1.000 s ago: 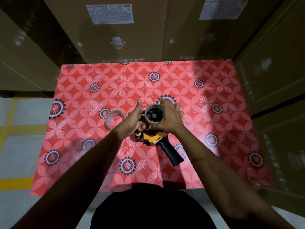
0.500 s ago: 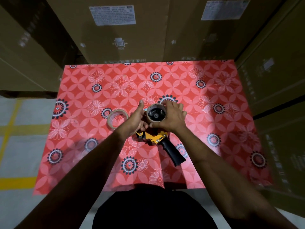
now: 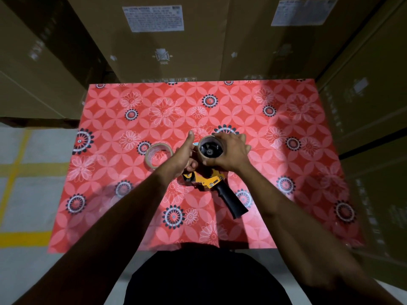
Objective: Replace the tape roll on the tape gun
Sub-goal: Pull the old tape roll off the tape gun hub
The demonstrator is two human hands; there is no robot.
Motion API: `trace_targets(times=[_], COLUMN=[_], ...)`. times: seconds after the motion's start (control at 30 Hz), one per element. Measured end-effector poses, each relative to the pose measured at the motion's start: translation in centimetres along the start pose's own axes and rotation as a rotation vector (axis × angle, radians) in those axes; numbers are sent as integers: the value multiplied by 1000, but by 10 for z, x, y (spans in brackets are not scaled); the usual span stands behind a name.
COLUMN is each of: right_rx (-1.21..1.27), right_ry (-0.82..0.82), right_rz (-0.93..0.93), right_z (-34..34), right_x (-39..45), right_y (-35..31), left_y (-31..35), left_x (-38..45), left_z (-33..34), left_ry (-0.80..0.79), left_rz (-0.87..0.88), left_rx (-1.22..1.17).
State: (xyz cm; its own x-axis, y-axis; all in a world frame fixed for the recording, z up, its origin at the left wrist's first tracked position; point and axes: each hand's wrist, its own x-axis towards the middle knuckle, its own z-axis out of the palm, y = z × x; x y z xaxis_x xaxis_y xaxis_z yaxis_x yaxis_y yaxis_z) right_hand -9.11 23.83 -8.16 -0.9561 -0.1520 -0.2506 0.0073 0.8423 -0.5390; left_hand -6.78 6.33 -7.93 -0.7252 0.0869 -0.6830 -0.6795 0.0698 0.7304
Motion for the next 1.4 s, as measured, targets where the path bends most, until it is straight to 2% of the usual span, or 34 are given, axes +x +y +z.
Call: trace_targets(times=[0.2, 0.3, 0.4, 0.5, 0.67, 0.8, 0.93, 1.03, 1.17, 1.3, 1.4], right_rx=[54, 10, 71, 146, 83, -5, 142, 206, 324, 287, 205], right_ry=[-142, -101, -23, -86, -151, -36, -2, 38, 132, 306, 404], right_rz=[-53, 34, 78, 34, 1, 35, -95, -121, -50, 62, 190], right_z=[-8, -3, -3, -8, -8, 3, -12, -28, -40, -58, -69], right_x=[2, 2, 5, 8, 3, 5, 6, 2, -8, -13, -15], right_y=[4, 1, -1, 2, -2, -7, 5, 12, 36, 71, 103], left_y=[-1, 0, 4, 3, 4, 2, -6, -13, -17, -8, -5], left_x=[-2, -1, -3, -1, -4, -4, 1, 2, 4, 4, 3], left_z=[2, 0, 1, 0, 2, 1, 0, -3, -3, 7, 13], left_ry=[-10, -6, -7, -39, -58, -39, -20, 34, 41, 51, 146], left_rz=[-17, -7, 2, -12, -10, 31, 123, 157, 281, 385, 496], left_rx=[27, -15, -35, -10, 33, -15, -3, -31, -4, 177, 348])
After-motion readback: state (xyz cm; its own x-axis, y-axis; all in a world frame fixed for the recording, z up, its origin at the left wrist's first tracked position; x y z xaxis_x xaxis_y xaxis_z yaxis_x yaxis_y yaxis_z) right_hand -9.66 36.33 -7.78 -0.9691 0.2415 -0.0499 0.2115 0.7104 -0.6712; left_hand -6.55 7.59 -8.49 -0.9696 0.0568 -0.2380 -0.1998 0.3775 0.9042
